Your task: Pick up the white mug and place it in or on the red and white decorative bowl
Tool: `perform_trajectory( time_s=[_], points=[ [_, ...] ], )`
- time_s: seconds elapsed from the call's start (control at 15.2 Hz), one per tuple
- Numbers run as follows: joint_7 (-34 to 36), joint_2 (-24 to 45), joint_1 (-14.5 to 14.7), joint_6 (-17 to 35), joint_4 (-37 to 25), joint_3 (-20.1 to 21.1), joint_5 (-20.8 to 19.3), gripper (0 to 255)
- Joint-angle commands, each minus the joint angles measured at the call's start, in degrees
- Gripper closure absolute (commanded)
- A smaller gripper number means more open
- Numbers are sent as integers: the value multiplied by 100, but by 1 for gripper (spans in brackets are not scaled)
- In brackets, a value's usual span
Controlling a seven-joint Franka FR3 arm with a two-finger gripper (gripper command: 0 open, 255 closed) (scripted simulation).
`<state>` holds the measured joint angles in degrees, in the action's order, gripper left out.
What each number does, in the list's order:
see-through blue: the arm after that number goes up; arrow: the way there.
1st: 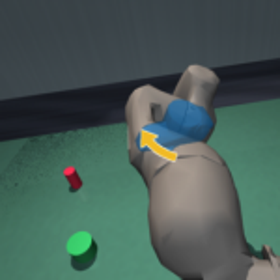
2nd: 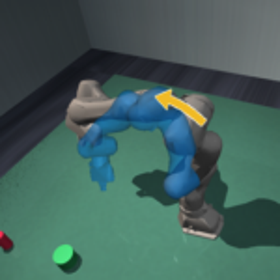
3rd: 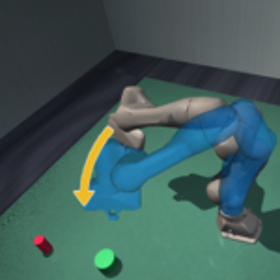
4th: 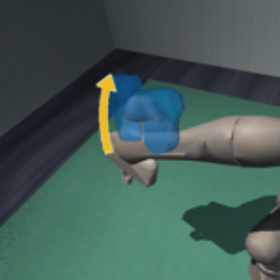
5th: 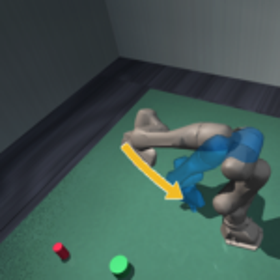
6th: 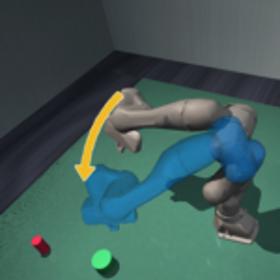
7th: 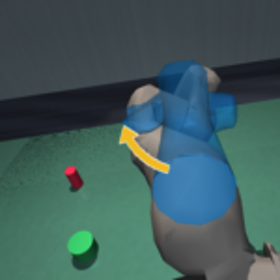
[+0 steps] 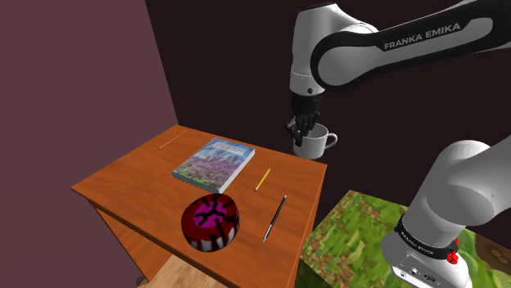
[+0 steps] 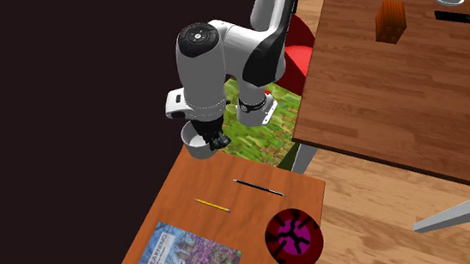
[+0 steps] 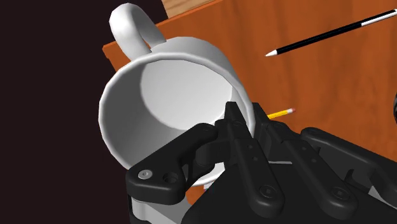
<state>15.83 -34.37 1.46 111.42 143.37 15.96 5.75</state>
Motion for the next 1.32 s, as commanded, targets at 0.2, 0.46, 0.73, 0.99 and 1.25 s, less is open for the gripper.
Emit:
perform_trajectory(
  time_s=[0.2, 0.46, 0.73, 0.99, 1.25],
  points=[
    [-15, -51, -14, -404, -351, -48, -28, 255],
    [120, 20, 19, -600, -623, 50, 2, 255],
    [694, 417, 141, -616, -1055, 532, 130, 255],
    [1289, 907, 212, -635, -1582, 1019, 155, 255],
    [1921, 1498, 247, -674, -2206, 1516, 48, 255]
  ],
)
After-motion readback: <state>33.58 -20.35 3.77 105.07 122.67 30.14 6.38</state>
